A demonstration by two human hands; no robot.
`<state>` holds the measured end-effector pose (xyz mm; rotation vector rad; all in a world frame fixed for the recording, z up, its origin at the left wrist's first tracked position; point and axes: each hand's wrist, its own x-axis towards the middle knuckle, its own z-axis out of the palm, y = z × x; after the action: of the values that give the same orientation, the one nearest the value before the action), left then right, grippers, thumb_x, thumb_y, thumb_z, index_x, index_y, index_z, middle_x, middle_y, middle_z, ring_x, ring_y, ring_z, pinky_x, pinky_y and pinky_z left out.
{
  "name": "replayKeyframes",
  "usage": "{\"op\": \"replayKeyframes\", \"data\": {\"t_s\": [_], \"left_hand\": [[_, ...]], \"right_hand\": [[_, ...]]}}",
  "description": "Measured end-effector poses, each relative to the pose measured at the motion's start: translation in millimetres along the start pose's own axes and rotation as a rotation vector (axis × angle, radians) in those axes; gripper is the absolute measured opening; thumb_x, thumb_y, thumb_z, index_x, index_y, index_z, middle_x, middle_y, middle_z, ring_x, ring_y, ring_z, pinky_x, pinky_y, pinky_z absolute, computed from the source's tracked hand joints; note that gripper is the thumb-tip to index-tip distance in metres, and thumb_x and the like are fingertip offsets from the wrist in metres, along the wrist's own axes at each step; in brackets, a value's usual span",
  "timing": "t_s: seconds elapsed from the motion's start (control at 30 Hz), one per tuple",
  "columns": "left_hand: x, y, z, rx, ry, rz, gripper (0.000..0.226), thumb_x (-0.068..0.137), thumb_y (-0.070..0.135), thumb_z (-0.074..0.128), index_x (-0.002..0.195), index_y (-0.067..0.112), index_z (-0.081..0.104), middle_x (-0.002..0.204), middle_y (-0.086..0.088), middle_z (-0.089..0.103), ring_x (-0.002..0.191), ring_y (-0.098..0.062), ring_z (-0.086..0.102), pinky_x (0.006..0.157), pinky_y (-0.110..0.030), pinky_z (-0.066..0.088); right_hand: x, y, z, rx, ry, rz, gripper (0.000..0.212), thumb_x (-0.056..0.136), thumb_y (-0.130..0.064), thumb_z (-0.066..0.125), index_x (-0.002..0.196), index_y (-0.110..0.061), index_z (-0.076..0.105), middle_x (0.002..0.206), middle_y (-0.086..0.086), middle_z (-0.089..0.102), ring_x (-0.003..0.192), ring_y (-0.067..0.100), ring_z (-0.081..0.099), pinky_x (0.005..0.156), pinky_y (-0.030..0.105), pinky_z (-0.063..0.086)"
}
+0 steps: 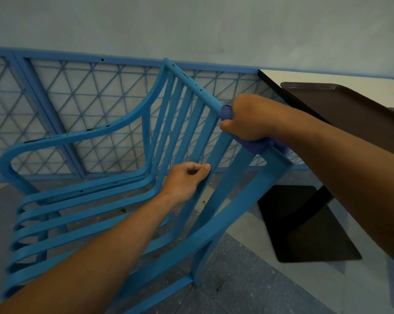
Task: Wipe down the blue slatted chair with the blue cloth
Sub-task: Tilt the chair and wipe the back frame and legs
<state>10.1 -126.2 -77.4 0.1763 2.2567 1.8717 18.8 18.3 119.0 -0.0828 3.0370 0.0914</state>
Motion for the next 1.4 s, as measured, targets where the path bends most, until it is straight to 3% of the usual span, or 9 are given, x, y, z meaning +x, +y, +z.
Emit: {"op": "replayKeyframes", "data": {"t_s": [0.17,0.43,0.53,0.63,0.93,1.03,1.13,1.3,1.4], "left_hand": [[4.9,-0.6,-1.3,-0.038,-0.022,-0.022,0.02,0.093,0.039,0.069,0.094,0.021,0.076,0.097,0.008,0.076,0.092,-0.003,0.069,0.073,-0.015,0.052],[8.3,-2.7,-2.2,0.117,0.009,0.042,0.035,0.094,0.043,0.066,0.089,0.01,0.076,0.094,-0.007,0.076,0.087,-0.015,0.069,0.079,-0.033,0.057],[8.2,-4.8,-3.8,0.195,-0.028,0.073,0.043,0.096,0.047,0.061,0.091,0.006,0.076,0.096,-0.017,0.074,0.082,-0.018,0.065,0.077,-0.039,0.056],[8.6,-6.0,-4.0,0.22,-0.032,0.087,0.052,0.096,0.051,0.058,0.092,0.001,0.074,0.098,-0.024,0.071,0.079,-0.018,0.061,0.077,-0.044,0.054],[12.5,-4.2,-3.5,0.242,-0.038,0.089,0.048,0.096,0.051,0.058,0.085,0.007,0.073,0.087,-0.018,0.071,0.075,-0.016,0.058,0.067,-0.033,0.047],[13.9,-4.8,-2.9,0.241,-0.038,0.084,0.05,0.096,0.052,0.057,0.09,0.004,0.074,0.094,-0.021,0.072,0.079,-0.019,0.061,0.076,-0.045,0.054],[14.3,-5.6,-3.2,0.235,-0.046,0.085,0.046,0.097,0.049,0.057,0.089,0.006,0.074,0.083,-0.011,0.07,0.075,-0.015,0.059,0.069,-0.038,0.05],[12.7,-7.7,-2.1,0.254,-0.038,0.116,0.057,0.098,0.05,0.055,0.083,-0.004,0.066,0.068,-0.006,0.051,0.064,-0.014,0.047,0.062,-0.033,0.039],[11.9,-7.4,-2.1,0.274,-0.035,0.124,0.061,0.098,0.05,0.053,0.079,-0.007,0.06,0.066,-0.007,0.045,0.061,-0.015,0.042,0.057,-0.028,0.035]], "right_hand": [[25.1,-4.3,-6.0,-0.029,-0.046,-0.024,0.028,0.103,-0.032,0.044,0.087,-0.012,0.055,0.075,0.006,0.051,0.064,0.018,0.046,0.07,0.033,0.039],[43.6,10.8,4.5,0.276,0.029,-0.031,0.054,0.1,-0.054,0.038,0.072,-0.015,0.065,0.083,0.008,0.069,0.08,0.023,0.064,0.083,0.037,0.05],[35.4,15.3,7.7,0.248,0.037,-0.046,0.052,0.103,-0.049,0.036,0.073,-0.014,0.061,0.076,0.005,0.061,0.072,0.02,0.057,0.067,0.032,0.041],[15.7,22.4,6.4,0.183,-0.006,-0.109,0.049,0.105,-0.043,0.034,0.083,-0.01,0.064,0.079,0.005,0.062,0.081,0.025,0.062,0.077,0.035,0.046],[3.7,15.2,-3.7,0.057,-0.1,-0.094,0.036,0.103,-0.039,0.042,0.077,-0.019,0.058,0.082,0.005,0.063,0.078,0.021,0.057,0.078,0.036,0.044],[13.4,6.3,-3.5,0.05,-0.047,-0.07,0.038,0.104,-0.036,0.041,0.071,-0.02,0.05,0.076,0.005,0.055,0.076,0.025,0.054,0.076,0.036,0.042],[19.7,1.0,4.8,0.159,0.062,-0.052,0.04,0.107,-0.031,0.039,0.071,-0.017,0.048,0.075,0.01,0.056,0.073,0.032,0.06,0.065,0.038,0.048],[15.1,3.3,14.6,0.222,0.126,-0.041,0.026,0.106,-0.025,0.039,0.094,-0.007,0.053,0.091,0.012,0.056,0.083,0.028,0.052,0.072,0.035,0.039],[-7.7,12.5,14.8,0.187,0.051,-0.04,0.002,0.101,-0.009,0.049,0.099,-0.01,0.05,0.095,0.017,0.063,0.084,0.033,0.061,0.072,0.043,0.05]]}}
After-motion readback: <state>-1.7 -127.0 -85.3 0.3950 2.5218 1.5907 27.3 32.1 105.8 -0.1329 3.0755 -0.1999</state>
